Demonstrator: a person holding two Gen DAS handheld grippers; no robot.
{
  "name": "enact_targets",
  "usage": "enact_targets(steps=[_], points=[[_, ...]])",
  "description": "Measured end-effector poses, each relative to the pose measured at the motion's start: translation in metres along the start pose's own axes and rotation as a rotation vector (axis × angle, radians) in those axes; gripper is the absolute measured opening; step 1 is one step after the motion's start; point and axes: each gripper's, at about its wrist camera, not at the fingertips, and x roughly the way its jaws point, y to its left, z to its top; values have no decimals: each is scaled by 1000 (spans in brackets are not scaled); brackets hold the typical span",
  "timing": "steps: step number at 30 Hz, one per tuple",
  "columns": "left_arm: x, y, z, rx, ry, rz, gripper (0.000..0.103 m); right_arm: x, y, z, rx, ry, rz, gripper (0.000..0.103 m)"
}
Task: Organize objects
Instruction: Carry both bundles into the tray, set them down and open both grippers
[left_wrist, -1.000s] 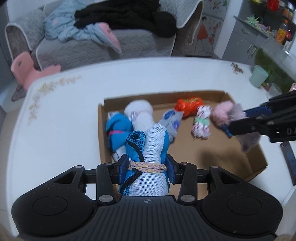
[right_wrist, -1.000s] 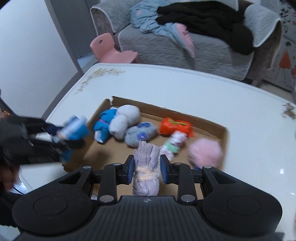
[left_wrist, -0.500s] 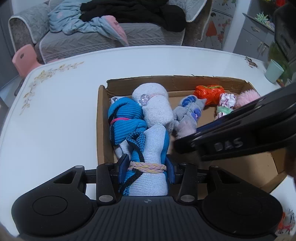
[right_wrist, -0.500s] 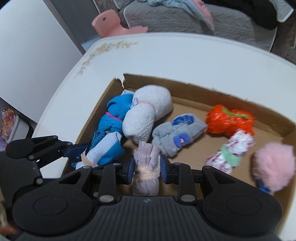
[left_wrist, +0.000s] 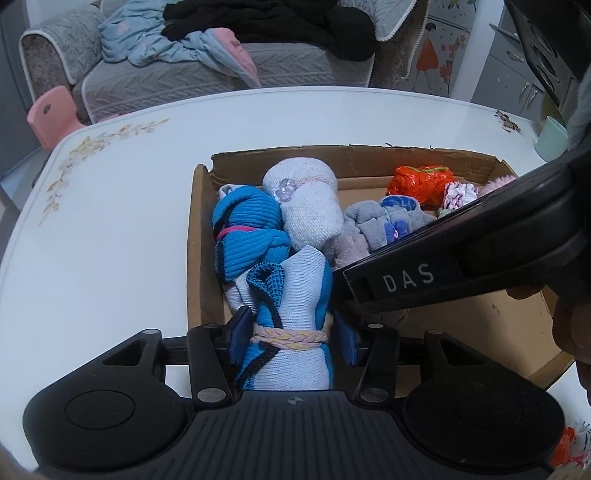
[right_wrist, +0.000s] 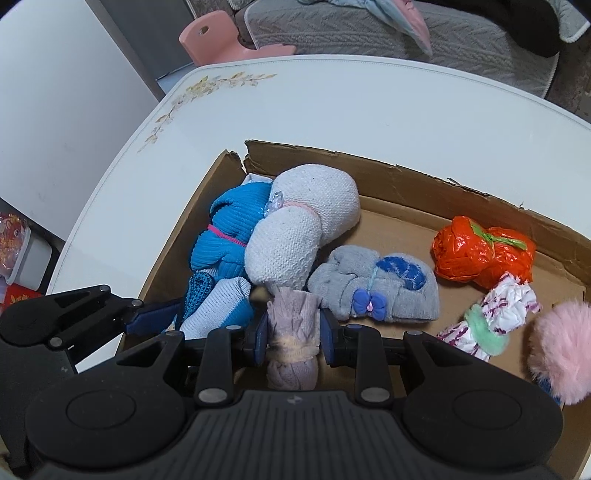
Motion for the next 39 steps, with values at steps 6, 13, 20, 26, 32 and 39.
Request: enact_targets(steps=[6,13,20,26,32,39], points=[[-6,-4,3,5,-26,0,75,-7,-1,-4,11,-1,5,31],[-13,-7,4,16,-39,1,77,-19,-2,-11,23,-14,2,31],[-19,-7,3,21,-30,3,83,-28,0,-9,17,-18,-4,31],[-28,-4,4,9,-31,6,84,-28,2,-2,22,-37,-11,34],[-41,-5,2,5,-17,1,85,-40,0,-7,25,-46,-14,35],[-59,-8,1,5,24,1,86,-52,1,-20,15,-42,-37,42]])
